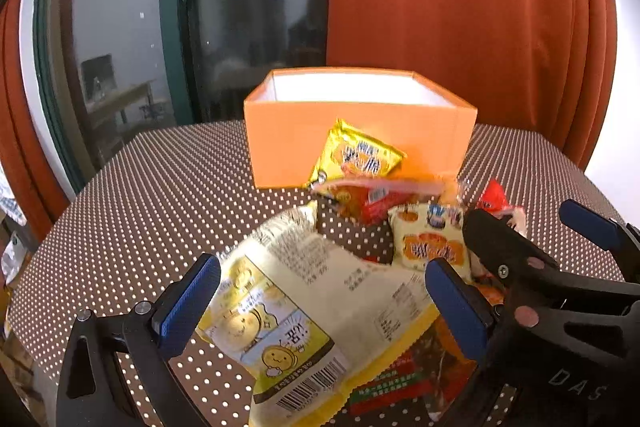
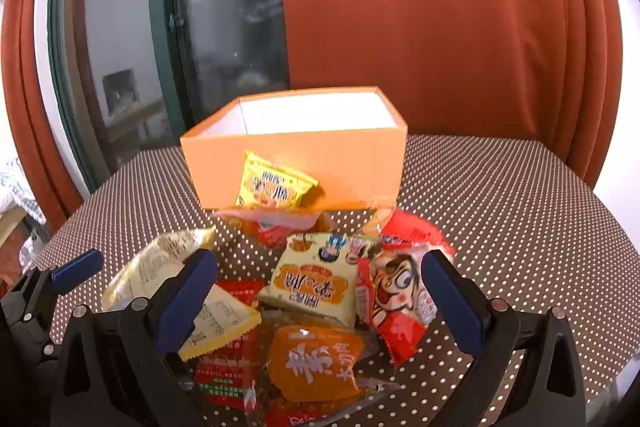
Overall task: Organize snacks
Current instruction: 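Grasp the yellow-white bread bag with the left tool while the right tool grasps the orange meat bag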
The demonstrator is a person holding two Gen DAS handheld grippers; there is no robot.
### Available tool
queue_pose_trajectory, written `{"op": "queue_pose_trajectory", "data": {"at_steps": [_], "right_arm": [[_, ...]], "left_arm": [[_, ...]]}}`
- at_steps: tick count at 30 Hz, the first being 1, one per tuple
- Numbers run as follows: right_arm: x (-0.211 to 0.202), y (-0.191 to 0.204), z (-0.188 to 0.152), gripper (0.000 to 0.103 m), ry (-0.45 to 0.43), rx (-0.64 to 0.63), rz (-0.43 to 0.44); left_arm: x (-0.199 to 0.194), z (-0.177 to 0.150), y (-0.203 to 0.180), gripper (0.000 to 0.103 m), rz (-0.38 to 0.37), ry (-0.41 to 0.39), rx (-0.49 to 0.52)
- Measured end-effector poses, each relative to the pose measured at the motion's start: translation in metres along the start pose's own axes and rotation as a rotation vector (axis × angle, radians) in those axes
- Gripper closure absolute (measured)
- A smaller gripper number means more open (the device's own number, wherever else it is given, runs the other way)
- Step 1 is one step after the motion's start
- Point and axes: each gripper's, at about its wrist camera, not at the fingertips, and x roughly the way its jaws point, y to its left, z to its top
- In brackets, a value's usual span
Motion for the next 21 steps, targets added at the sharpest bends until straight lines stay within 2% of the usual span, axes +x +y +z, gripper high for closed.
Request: {"op": "queue_pose_trajectory", "data": {"at_steps": [5,18,20,21], "right_arm": [[0.012,0.003,-0.009,0.0,0.048,-0.002,0.007],[0.035,0.01,-0.023,0.0,0.124,-0.009,0.024],[0.037,0.01,-0.023,0.0,0.129,-0.01,0.02],[0.038,0.01,-0.023,0.0,0.132,-0.012,0.02]], "left_arm": [[0.017,-0.007,0.003,0.0,0.001,0.049,-0.005],[0.031,-0.018,-0.001,0.001,-0.026,0.076,-0.002],[0.033,-0.018,-0.002,0.008,-0.021,0.073,0.0],[0.032,-0.018,-0.003,0.019,-0.016,0.069,0.007]]}}
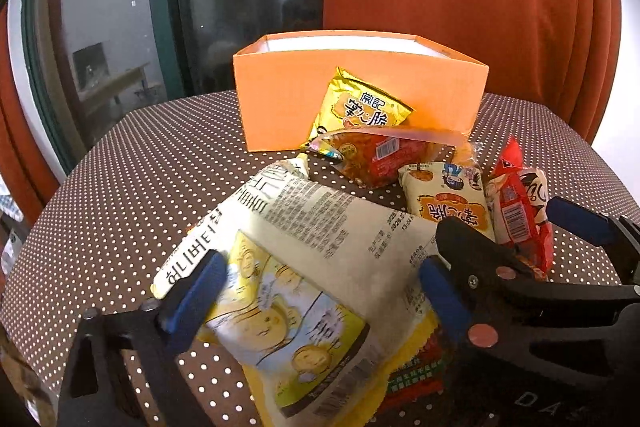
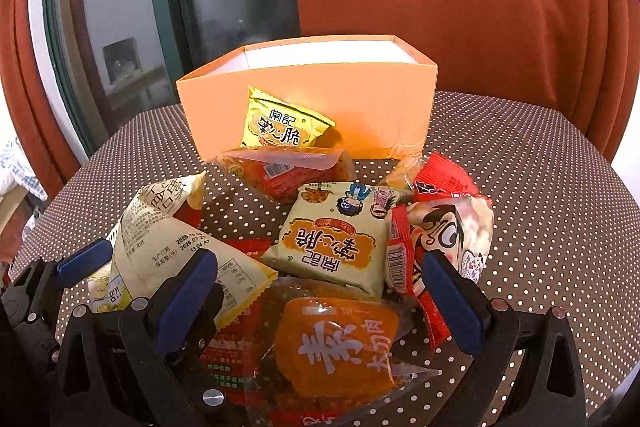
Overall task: Organize snacks
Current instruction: 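Grasp the yellow-white bread bag with the left tool while the right tool grasps the orange meat bag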
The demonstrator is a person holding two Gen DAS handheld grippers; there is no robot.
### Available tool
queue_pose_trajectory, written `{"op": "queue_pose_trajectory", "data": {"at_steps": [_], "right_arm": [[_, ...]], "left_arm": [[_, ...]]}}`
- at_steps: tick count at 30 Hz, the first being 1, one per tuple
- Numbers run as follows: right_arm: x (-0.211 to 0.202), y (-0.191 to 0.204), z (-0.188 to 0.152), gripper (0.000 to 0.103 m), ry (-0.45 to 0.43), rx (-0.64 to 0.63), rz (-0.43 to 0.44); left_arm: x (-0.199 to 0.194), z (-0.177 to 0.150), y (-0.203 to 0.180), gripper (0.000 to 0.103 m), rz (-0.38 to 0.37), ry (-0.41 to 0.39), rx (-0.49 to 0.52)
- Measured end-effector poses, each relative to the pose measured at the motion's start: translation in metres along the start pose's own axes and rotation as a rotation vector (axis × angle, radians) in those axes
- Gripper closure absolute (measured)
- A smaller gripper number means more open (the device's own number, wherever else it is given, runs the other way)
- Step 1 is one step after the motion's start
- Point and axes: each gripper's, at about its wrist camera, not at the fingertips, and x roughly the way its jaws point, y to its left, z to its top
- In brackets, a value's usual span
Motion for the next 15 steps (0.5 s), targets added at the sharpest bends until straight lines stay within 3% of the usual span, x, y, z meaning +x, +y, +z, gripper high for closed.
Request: {"op": "queue_pose_trajectory", "data": {"at_steps": [6,15], "right_arm": [[0.0038,-0.0008,0.0022,0.0,0.004,0.006,0.015],[0.0012,-0.0044,0.0074,0.0,-0.014,0.009,0.018]], "left_arm": [[-0.0012,0.0027,-0.0015,0.044,0.005,-0.01,-0.008],[-0.005,0.0097,-0.0068,0.061,-0.006,-0.043,-0.012]]}}
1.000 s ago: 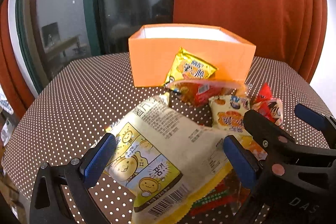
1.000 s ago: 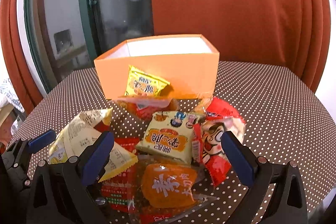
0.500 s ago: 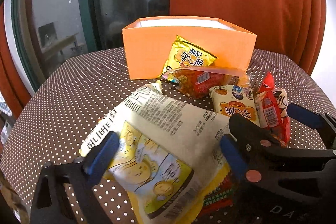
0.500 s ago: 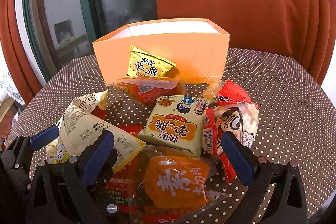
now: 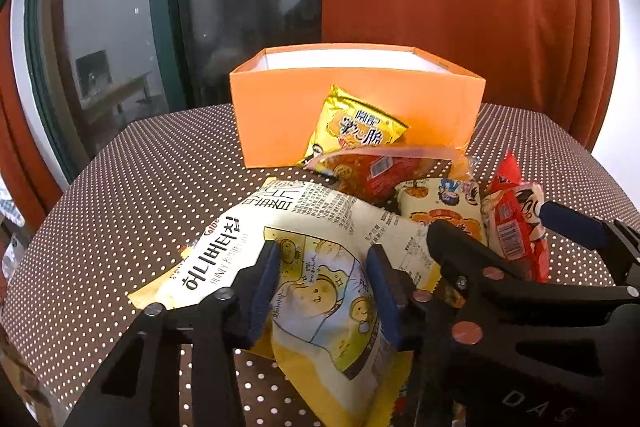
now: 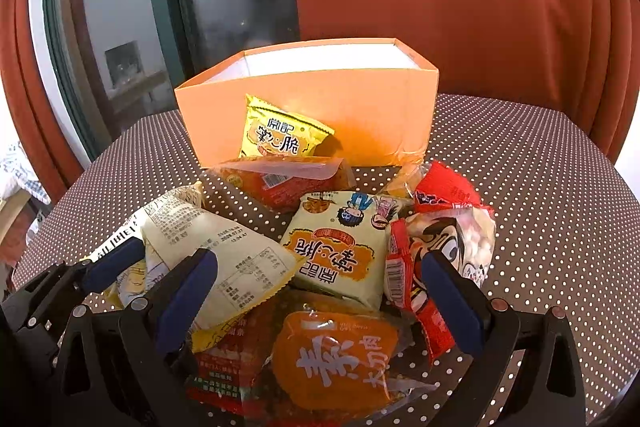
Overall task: Organize snacks
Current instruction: 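Grasp the yellow-white bread bag with the left tool while the right tool grasps the orange meat bag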
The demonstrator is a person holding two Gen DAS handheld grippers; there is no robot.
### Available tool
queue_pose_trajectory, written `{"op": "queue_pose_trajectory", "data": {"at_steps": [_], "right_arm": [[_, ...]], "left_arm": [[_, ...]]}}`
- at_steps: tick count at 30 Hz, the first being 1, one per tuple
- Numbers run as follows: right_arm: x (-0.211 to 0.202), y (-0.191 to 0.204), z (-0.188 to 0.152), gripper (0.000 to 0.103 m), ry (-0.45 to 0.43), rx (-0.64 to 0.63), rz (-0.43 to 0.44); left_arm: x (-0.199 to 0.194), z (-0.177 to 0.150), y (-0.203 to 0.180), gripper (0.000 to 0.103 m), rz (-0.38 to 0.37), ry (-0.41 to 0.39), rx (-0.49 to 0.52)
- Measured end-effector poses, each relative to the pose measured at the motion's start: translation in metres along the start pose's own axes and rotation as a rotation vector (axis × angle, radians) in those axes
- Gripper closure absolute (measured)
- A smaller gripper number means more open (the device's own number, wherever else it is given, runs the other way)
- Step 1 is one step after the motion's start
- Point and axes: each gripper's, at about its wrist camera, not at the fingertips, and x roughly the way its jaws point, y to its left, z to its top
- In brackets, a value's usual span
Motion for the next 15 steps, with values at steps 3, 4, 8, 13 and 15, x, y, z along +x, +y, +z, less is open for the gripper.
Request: {"op": "queue_pose_trajectory", "data": {"at_steps": [3,4,8,13,15], "right_arm": [[-0.003,0.001,0.001,0.0,-0.011,-0.001,0.002],[-0.005,0.001,0.002,0.0,-0.018,-0.001,0.004],[-0.012,0.002,0.003,0.0,-0.032,-0.015,-0.003],[-0.012,-0.004,-0.003,0.0,-0.01,0.01,-0.024],[-0.011,-0.006,-0.006,0.0,-0.002,0.013,-0.028]], "left_arm": [[-0.004,0.002,-0.002,0.075,-0.028,-0.014,-0.003],[-0.005,0.002,-0.003,0.082,-0.054,-0.017,0.002],[-0.007,0.0,-0.009,0.084,-0.037,-0.025,0.029],[-0.005,-0.006,0.001,0.038,0.028,-0.011,-0.015],[-0.003,-0.009,0.008,0.016,0.053,0.006,-0.023]]}}
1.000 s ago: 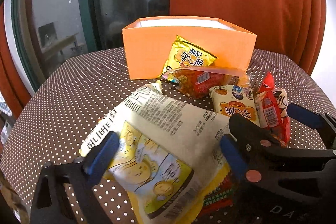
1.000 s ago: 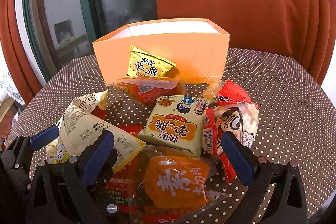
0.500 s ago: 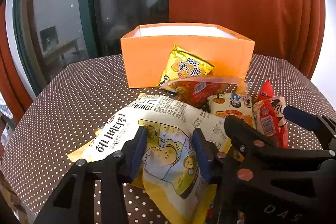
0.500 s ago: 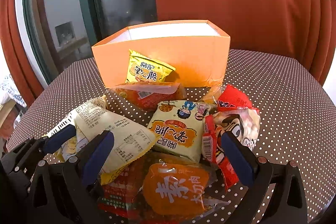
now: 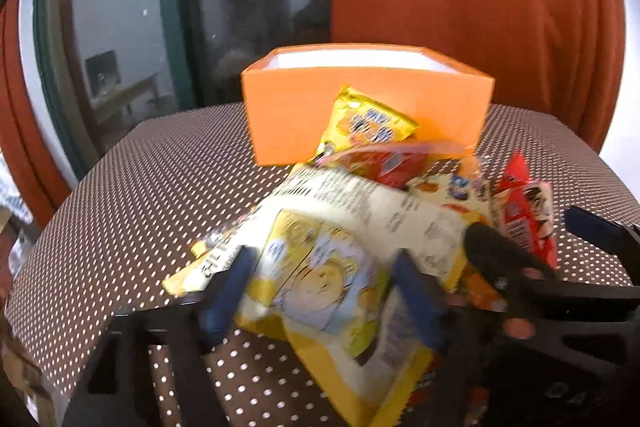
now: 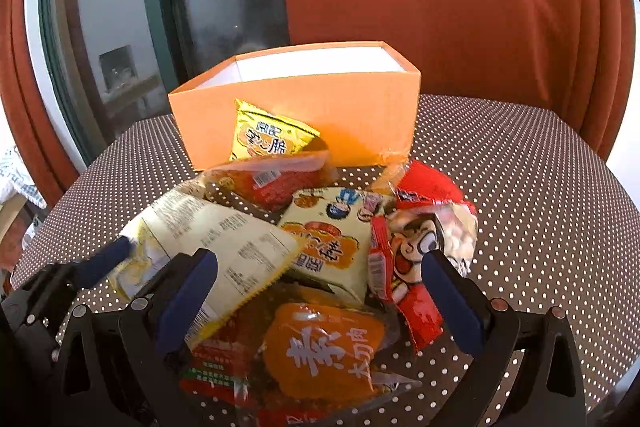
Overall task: Organize snacks
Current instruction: 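Grasp the yellow-white bread bag with the left tool while the right tool grasps the orange meat bag, then lift both held bags and carry them over the orange box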
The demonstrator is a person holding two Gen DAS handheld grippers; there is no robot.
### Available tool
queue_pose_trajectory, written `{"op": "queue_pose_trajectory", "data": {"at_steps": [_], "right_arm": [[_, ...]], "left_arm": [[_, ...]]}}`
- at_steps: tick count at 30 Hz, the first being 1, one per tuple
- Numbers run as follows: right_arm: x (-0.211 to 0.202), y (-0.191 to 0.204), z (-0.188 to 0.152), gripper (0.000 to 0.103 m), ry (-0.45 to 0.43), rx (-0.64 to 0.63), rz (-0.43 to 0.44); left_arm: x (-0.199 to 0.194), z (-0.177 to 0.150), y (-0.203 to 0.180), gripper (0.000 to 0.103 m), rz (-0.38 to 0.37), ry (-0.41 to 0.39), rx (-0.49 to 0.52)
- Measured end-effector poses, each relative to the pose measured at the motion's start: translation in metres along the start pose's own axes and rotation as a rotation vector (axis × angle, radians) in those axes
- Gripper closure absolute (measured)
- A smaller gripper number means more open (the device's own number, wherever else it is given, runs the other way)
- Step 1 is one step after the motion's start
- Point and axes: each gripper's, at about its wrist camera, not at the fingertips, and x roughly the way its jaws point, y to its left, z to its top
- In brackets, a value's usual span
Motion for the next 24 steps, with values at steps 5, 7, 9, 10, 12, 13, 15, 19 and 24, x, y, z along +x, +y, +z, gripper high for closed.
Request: {"op": "queue_pose_trajectory", "data": {"at_steps": [5,7,9,10,12,13,15,19,24], "right_arm": [[0.006,0.0,-0.01,0.0,0.031,-0.003,-0.007],[0.009,0.0,-0.014,0.0,0.044,0.003,-0.009],[0.012,-0.002,-0.018,0.0,0.053,0.014,-0.017],[0.013,-0.004,-0.018,0.0,0.057,0.018,-0.018],[0.014,-0.006,-0.021,0.0,0.065,0.026,-0.023],[0.015,-0.007,-0.022,0.0,0.069,0.026,-0.031],[0.016,-0.009,-0.025,0.0,0.078,0.024,-0.039],[0.023,-0.012,-0.033,0.0,0.11,0.035,-0.038],[0.027,-0.014,-0.036,0.0,0.12,0.046,-0.044]], "left_arm": [[0.002,-0.011,0.005,0.005,-0.002,0.033,-0.005],[0.001,-0.016,0.006,0.004,0.004,0.034,0.003],[0.0,-0.02,0.005,0.002,0.009,0.032,0.014],[-0.001,-0.022,0.006,0.002,0.018,0.029,0.022],[-0.001,-0.024,0.002,0.001,0.022,0.028,0.014],[-0.001,-0.026,0.0,0.001,0.027,0.025,0.014],[0.001,-0.033,0.002,0.001,0.018,0.054,0.008],[0.006,-0.039,-0.001,0.005,-0.011,0.072,-0.017],[0.0,-0.043,-0.016,0.024,-0.018,0.04,0.04]]}}
